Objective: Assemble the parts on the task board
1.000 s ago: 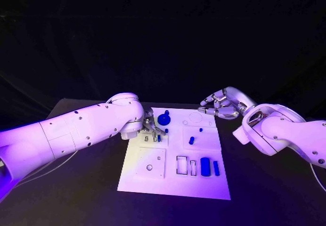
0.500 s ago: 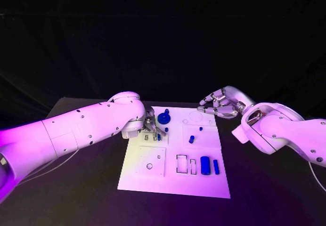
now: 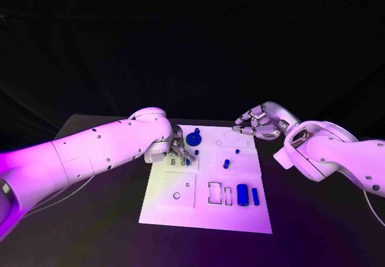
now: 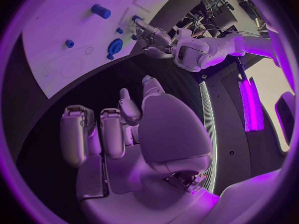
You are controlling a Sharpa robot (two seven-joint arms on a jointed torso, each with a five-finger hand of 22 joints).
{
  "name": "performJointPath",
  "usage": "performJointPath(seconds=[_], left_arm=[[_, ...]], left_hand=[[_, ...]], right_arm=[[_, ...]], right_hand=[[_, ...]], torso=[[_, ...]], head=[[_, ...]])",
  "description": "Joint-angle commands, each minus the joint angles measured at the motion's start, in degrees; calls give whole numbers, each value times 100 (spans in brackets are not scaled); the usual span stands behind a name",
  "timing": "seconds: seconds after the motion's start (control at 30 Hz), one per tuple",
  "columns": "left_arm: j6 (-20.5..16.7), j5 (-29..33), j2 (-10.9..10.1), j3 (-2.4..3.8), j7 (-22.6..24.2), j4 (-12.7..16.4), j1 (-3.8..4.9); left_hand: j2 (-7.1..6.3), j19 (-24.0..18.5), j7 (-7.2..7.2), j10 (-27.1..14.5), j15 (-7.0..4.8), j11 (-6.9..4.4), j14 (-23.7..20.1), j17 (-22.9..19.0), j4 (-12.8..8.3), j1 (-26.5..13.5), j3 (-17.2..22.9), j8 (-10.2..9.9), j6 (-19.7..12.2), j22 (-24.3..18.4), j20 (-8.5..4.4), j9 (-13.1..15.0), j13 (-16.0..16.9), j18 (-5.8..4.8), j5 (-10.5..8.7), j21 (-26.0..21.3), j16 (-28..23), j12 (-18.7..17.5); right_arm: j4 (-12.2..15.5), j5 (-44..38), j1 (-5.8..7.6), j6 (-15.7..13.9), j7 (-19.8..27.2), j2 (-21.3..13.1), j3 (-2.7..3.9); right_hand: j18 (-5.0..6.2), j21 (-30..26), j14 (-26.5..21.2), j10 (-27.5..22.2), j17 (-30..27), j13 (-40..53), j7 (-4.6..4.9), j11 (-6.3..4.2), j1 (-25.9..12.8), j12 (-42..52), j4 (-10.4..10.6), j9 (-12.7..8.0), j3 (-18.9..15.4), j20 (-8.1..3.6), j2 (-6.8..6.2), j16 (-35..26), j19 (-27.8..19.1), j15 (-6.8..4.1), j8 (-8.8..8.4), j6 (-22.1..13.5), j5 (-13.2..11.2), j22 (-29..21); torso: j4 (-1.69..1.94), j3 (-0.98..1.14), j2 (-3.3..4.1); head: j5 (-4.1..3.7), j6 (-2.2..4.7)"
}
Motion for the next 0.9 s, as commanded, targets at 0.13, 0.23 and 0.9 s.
performJointPath(seconds=[0.13,0.23,0.9], left_arm=[[87,79,45,-1,97,-63,5],[73,117,53,-1,110,-75,5],[-209,462,-102,0,213,37,2]], left_hand=[[102,-8,12,-67,-30,6,226,195,-16,184,152,68,-85,25,22,42,-42,-75,20,38,-31,-83],[142,-14,13,-78,-29,6,227,198,-34,265,231,89,-110,37,23,63,-58,-76,20,49,-35,-110],[150,-83,-60,-174,-92,-69,235,239,-526,1339,1851,251,-343,73,-11,275,-402,-71,33,90,-64,-597]], right_arm=[[-6,-18,-6,108,-7,11,-1],[-10,-18,-7,114,-9,13,-1],[-70,-18,-24,177,-32,33,-14]], right_hand=[[48,-25,281,-33,250,-7,-17,-5,13,-32,-7,7,-29,-24,51,-19,-32,-46,30,-9,14,842],[48,-25,281,-33,250,-7,-17,-5,13,-32,-7,7,-29,-24,51,-19,-32,-46,30,-9,14,842],[56,-72,279,-41,219,-49,-18,-11,88,-67,-20,22,-35,-31,92,-56,-47,-53,46,-28,286,822]], torso=[[2,-1,1],[3,1,-1],[10,6,-6]], head=[[-6,-10],[-6,-16],[8,-14]])
